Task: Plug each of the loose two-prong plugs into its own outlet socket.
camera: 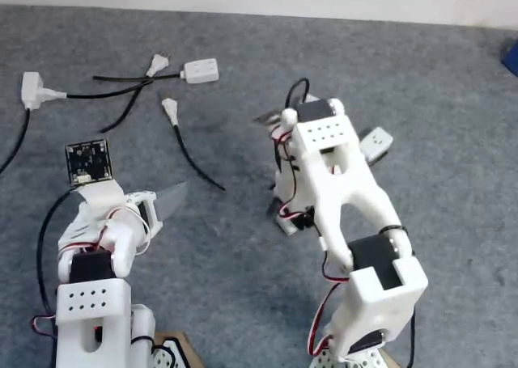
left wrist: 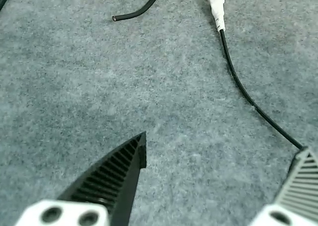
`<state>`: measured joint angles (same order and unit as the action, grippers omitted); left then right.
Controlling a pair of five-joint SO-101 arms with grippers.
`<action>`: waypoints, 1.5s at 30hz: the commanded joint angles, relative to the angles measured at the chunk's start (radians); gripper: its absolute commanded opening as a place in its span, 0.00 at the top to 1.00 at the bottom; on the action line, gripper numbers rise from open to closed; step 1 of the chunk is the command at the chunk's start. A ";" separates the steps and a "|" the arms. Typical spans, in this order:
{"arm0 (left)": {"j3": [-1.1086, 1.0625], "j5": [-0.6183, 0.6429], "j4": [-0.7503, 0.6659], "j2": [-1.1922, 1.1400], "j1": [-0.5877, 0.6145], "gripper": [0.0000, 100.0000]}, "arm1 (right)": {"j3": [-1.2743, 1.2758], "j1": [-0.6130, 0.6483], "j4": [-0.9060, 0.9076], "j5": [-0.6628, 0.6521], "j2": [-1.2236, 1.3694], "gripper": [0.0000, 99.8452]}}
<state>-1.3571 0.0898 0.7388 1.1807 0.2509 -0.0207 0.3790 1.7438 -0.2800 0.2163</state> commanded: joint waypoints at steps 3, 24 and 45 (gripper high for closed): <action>0.005 0.009 -0.018 0.005 0.010 0.57 | -0.082 -0.016 0.022 0.097 -0.087 0.99; 0.005 0.009 -0.018 0.007 0.010 0.57 | -0.073 -0.027 0.021 -0.117 -0.042 0.98; 0.004 0.009 -0.018 0.005 0.008 0.57 | -0.077 0.090 -0.111 -0.407 -0.005 0.71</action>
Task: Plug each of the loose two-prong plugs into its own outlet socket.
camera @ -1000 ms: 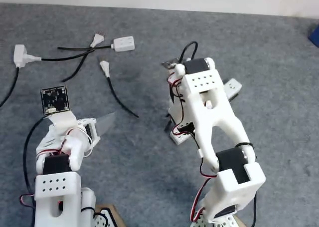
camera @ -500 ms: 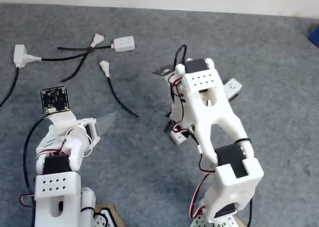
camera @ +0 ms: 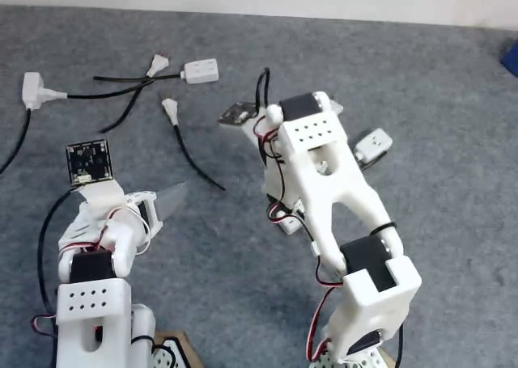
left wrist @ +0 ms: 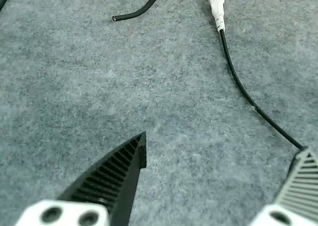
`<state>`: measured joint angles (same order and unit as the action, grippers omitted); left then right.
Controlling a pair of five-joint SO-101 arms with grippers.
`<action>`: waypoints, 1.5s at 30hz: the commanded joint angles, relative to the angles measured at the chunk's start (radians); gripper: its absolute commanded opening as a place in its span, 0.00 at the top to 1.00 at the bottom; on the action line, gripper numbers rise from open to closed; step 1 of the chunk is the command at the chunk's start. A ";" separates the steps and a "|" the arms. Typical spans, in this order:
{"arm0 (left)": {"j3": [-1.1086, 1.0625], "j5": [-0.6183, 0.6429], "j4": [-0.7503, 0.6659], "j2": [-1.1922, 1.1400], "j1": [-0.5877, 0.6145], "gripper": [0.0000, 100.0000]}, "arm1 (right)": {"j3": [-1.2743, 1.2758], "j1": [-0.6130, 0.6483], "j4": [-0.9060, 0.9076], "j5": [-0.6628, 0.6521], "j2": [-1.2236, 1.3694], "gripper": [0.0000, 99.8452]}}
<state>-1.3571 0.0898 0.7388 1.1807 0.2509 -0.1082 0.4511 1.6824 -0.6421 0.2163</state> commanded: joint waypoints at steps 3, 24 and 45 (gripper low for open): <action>0.004 0.009 -0.018 0.005 0.008 0.57 | 0.027 0.018 -0.087 -0.043 -0.005 0.71; -0.008 0.009 -0.018 0.012 -0.005 0.57 | 0.176 0.016 -0.240 0.170 -0.005 0.73; -0.010 0.009 -0.018 0.012 -0.005 0.57 | 0.248 -0.012 -0.343 0.169 -0.005 0.75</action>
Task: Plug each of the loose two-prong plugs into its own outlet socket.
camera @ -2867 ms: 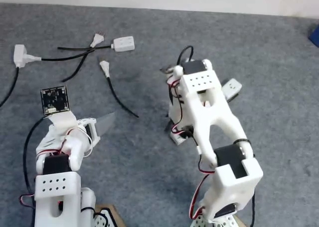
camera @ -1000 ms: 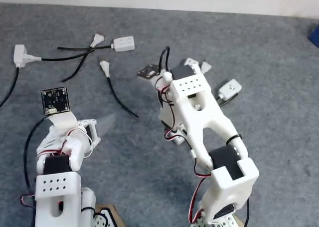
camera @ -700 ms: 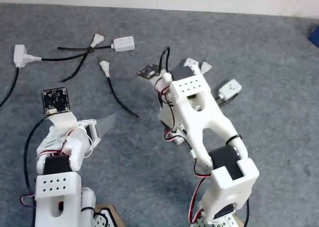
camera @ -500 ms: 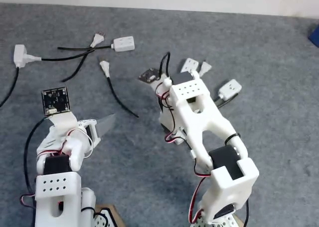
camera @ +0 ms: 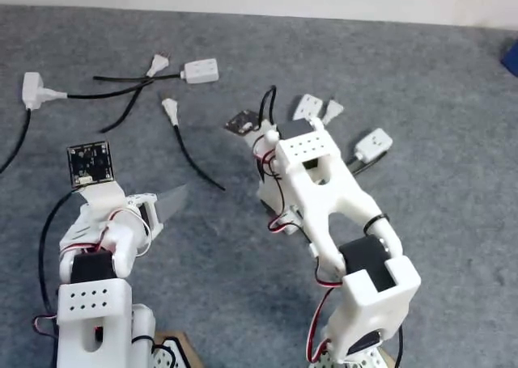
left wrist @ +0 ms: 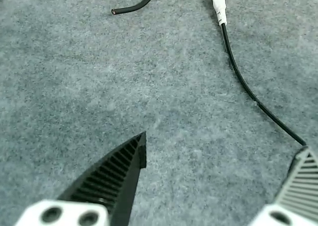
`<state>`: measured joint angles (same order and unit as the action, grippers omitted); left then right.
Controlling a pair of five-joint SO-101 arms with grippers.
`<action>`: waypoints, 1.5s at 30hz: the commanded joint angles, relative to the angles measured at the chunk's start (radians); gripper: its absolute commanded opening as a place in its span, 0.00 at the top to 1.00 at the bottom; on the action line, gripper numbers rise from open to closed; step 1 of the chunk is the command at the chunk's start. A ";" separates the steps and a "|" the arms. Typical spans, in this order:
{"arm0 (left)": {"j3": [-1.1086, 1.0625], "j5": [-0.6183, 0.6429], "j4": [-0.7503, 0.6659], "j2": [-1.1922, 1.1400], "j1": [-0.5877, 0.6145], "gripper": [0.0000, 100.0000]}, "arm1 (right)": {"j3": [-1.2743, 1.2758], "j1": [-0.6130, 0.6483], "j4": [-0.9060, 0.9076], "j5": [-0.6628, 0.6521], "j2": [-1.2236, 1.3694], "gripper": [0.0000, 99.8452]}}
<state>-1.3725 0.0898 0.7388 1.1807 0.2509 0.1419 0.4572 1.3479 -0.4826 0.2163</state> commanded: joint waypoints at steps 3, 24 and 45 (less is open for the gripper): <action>0.005 0.009 -0.018 0.012 -0.005 0.57 | -0.001 -0.036 -0.025 0.009 -0.005 0.75; 0.005 0.009 -0.018 0.012 -0.005 0.57 | 0.062 -0.033 -0.090 0.005 -0.005 0.86; 0.005 0.009 -0.018 0.012 -0.001 0.57 | -0.449 0.048 0.418 -0.126 -0.019 0.99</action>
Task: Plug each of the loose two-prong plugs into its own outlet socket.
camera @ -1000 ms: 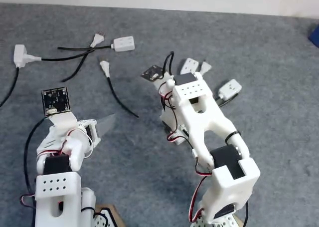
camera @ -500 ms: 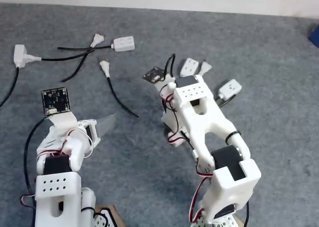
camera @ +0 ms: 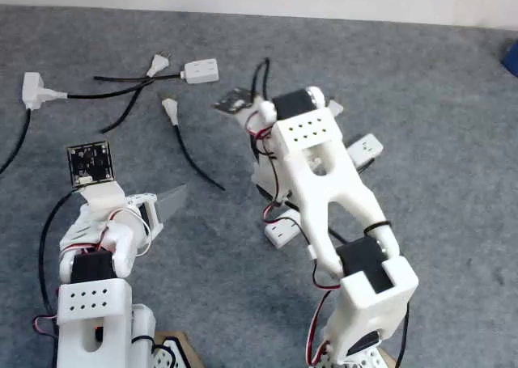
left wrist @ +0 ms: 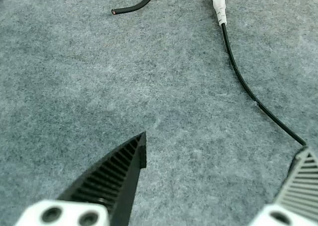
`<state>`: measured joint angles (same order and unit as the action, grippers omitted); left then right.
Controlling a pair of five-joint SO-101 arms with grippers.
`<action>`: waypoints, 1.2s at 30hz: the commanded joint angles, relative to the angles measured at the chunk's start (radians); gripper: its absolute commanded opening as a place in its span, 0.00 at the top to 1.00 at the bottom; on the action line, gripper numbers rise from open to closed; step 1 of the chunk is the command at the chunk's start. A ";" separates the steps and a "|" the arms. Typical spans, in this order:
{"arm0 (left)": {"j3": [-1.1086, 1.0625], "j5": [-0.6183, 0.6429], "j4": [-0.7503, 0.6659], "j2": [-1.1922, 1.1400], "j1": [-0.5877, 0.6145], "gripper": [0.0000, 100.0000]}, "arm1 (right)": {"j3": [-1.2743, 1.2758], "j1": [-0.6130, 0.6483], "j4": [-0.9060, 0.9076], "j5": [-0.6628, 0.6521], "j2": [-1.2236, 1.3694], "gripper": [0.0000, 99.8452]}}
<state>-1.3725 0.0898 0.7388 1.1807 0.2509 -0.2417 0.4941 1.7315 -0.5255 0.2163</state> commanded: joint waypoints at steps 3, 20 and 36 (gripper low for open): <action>0.008 0.011 -0.014 0.012 0.001 0.57 | -0.018 0.012 0.035 -0.166 -0.025 0.99; 0.346 -0.041 0.358 0.004 0.013 0.56 | 0.213 0.240 0.035 0.146 -0.355 0.99; 0.291 -0.124 0.427 0.004 -0.294 0.56 | 0.332 0.309 -0.162 0.241 -0.366 0.99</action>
<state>-1.0380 -0.0238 1.2129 1.1807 0.0269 0.0928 0.7902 1.5965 -0.3030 -0.1013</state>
